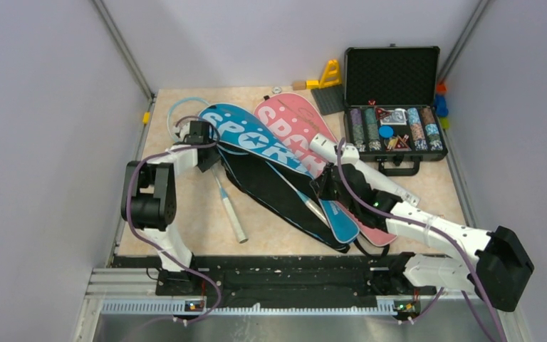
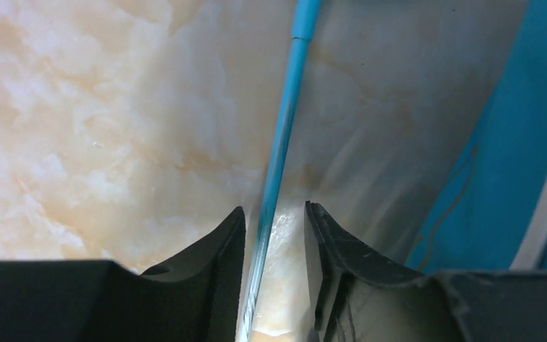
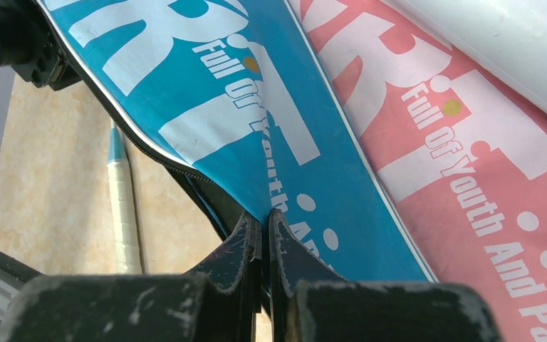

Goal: Pack up the badminton gear

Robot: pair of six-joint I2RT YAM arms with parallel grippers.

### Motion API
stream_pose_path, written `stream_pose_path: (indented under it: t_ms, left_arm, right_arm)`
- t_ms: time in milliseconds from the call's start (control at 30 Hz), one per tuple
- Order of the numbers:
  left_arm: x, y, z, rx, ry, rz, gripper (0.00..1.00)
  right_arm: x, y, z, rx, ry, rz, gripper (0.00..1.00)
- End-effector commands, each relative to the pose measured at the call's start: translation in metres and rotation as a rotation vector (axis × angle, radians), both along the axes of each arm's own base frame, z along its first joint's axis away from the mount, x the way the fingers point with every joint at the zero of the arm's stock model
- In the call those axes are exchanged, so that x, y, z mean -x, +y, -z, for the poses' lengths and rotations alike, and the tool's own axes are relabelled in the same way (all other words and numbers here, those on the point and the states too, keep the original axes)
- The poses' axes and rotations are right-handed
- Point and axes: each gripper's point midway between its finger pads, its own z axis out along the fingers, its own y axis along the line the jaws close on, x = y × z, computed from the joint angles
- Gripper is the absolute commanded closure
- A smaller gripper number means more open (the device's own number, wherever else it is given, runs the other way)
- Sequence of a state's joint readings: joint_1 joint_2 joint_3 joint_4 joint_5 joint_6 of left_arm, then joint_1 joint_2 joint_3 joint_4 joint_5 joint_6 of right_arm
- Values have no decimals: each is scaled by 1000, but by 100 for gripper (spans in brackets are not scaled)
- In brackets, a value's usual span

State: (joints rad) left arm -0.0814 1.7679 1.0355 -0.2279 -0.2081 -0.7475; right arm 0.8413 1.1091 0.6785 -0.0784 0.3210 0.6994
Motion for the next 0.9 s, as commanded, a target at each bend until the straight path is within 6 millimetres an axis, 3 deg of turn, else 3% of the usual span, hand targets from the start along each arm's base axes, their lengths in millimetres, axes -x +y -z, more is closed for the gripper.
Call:
stream_pose_path:
  t_ms: [0, 100, 167, 200, 267, 367, 500, 667, 867]
  left_arm:
    - [23, -1, 28, -6, 203, 44, 64]
    - [25, -1, 30, -19, 247, 67, 76]
    - [27, 1, 31, -34, 269, 82, 97]
    - [28, 3, 31, -47, 275, 83, 100]
    - [30, 8, 26, -75, 266, 87, 100]
    - [33, 18, -2, -124, 199, 54, 100]
    - [46, 15, -44, -122, 69, 54, 100]
    - [85, 7, -72, -122, 4, 41, 100]
    - [139, -15, -90, -94, -10, 95, 100]
  right_arm:
    - [-11, -9, -22, -35, -72, 53, 100]
    - [-12, -9, -25, -37, -83, 55, 100]
    - [-13, -8, -27, -42, -88, 53, 100]
    - [-13, -8, -28, -45, -90, 53, 100]
    - [-14, -7, -30, -47, -95, 49, 100]
    - [-17, -7, -30, -46, -101, 63, 100]
    - [-32, -4, -42, -51, -145, 105, 100]
    - [-58, 6, -62, -64, -233, 152, 100]
    - [-91, 41, -87, -107, -288, 153, 100]
